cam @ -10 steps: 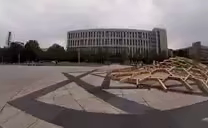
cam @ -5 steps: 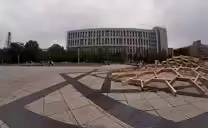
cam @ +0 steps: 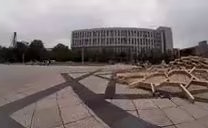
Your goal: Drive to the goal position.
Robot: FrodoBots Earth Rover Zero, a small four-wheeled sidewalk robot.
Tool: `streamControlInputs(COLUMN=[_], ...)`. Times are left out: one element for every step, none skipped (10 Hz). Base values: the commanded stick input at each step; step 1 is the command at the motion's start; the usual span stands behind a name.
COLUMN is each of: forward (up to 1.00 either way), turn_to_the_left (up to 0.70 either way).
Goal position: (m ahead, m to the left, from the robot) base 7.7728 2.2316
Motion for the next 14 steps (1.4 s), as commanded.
streamControlInputs(forward=[0.70, 0.70, 0.70, 0.70, 0.70, 0.70, 0.70, 0.70, 0.70, 0.70, 0.70, 0.70, 0.70, 0.70], turn_to_the_left=[0.14, 0.14, 0.14, 0.14, 0.14, 0.14, 0.14, 0.14, 0.14, 0.14, 0.14, 0.14, 0.11, 0.01])
